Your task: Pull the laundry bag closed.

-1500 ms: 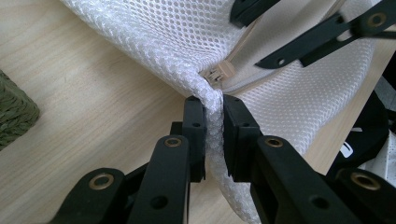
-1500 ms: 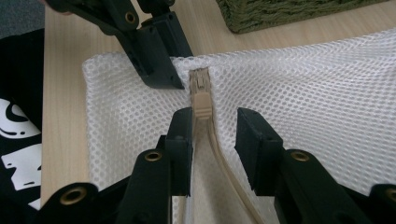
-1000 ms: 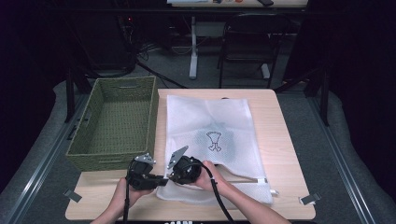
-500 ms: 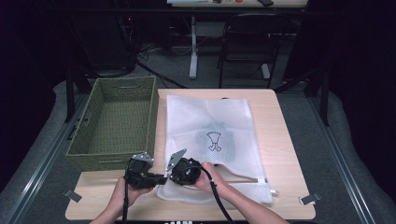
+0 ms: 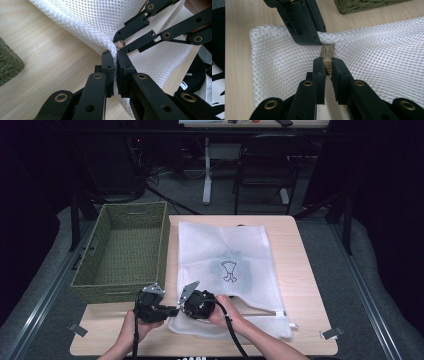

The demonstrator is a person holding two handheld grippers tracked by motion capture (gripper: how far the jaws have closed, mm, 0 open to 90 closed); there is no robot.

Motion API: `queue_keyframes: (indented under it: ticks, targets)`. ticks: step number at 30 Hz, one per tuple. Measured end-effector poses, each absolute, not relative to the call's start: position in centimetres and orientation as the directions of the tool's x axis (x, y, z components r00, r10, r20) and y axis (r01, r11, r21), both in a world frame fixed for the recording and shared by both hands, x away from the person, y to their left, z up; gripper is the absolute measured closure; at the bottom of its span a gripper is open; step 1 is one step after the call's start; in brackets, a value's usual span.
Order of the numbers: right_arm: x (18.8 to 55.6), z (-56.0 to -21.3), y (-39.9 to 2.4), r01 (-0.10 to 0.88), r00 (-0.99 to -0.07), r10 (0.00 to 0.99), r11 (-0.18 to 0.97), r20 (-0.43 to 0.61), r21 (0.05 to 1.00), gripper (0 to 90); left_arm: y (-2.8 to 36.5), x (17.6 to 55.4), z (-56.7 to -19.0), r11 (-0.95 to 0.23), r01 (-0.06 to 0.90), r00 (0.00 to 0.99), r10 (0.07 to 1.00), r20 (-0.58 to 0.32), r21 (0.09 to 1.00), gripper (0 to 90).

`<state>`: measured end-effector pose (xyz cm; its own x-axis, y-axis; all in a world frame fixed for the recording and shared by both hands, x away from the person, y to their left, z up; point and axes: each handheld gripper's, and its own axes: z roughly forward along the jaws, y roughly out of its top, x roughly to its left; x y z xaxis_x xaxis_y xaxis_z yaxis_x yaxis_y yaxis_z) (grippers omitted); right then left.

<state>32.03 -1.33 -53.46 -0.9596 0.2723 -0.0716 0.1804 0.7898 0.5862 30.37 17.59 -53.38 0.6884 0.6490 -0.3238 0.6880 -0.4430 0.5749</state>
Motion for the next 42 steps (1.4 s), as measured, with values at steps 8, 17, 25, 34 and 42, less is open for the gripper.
queue_keyframes:
  ticks: [8,17,25,34,42]
  targets:
    - [31.8,-53.3,-1.3,0.183,-0.957,0.279,0.797,-0.082,0.575,82.1,17.7,30.4,-53.4,-0.445,0.681,0.694,0.645,-0.319,0.581,86.3]
    - [31.8,-53.4,-1.4,0.192,-0.955,0.285,0.806,-0.083,0.560,82.1,17.8,30.4,-53.2,-0.445,0.676,0.699,0.639,-0.320,0.588,86.1]
    - [31.9,-53.4,-1.6,0.193,-0.955,0.285,0.814,-0.086,0.548,82.1,17.7,30.4,-53.2,-0.434,0.677,0.696,0.640,-0.326,0.594,86.1]
    - [32.0,-53.4,-2.0,0.204,-0.953,0.291,0.820,-0.082,0.535,82.1,18.0,30.3,-52.9,-0.429,0.676,0.695,0.641,-0.326,0.599,86.0]
    - [32.0,-53.3,-2.4,0.205,-0.954,0.289,0.828,-0.083,0.522,82.1,18.1,30.2,-52.8,-0.417,0.673,0.693,0.643,-0.325,0.610,86.0]
